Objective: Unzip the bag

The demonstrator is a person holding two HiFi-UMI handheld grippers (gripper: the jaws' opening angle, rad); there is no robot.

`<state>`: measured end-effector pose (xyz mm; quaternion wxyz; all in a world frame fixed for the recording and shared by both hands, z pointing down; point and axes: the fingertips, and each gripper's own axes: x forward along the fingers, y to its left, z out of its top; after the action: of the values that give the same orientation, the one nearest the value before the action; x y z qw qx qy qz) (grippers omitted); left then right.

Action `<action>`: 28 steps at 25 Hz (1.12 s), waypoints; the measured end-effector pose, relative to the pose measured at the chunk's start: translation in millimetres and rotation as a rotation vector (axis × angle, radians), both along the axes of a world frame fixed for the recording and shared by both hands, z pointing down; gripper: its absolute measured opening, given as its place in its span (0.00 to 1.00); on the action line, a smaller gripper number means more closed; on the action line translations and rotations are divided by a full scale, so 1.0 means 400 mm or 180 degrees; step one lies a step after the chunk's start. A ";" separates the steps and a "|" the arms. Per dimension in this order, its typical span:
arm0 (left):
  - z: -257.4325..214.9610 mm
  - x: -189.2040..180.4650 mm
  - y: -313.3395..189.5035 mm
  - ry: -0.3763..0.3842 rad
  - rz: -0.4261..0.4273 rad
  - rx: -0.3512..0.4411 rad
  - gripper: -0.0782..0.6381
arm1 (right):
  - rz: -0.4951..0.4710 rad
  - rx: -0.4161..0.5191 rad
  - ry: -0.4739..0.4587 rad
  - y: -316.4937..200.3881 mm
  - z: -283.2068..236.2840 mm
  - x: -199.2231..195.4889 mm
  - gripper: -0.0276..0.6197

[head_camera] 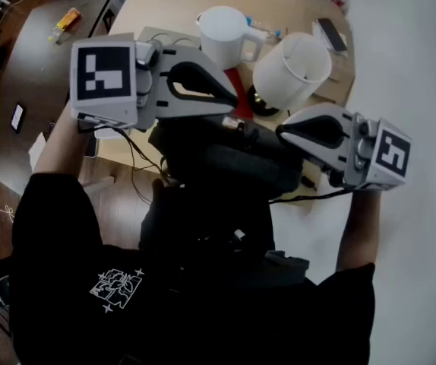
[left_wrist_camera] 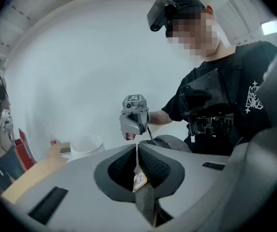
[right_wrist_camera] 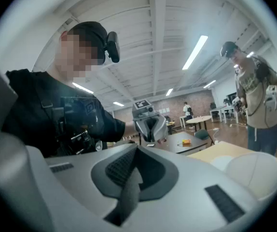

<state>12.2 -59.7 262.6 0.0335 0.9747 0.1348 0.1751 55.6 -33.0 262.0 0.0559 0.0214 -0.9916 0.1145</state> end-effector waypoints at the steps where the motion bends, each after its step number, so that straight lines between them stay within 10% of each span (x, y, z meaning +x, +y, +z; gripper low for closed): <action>1: 0.014 -0.002 0.010 -0.0109 0.0167 -0.0089 0.18 | -0.0088 -0.0054 0.0006 0.004 0.002 -0.004 0.09; 7: 0.066 0.005 0.034 -0.0496 0.0757 -0.0693 0.28 | -0.0613 -0.0507 0.0240 0.018 0.049 -0.030 0.27; 16: 0.110 0.012 0.048 -0.1209 0.1605 -0.2101 0.33 | -0.1552 -0.1875 0.0636 0.003 0.105 -0.025 0.27; 28: 0.126 0.021 0.081 -0.1689 0.2127 -0.2416 0.33 | -0.2106 -0.2350 0.0923 0.018 0.128 -0.059 0.27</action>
<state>20.6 -27.1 313.0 0.3568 0.7215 0.4761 0.3542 31.9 -26.0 313.1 0.2299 -0.2989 -0.8209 0.4289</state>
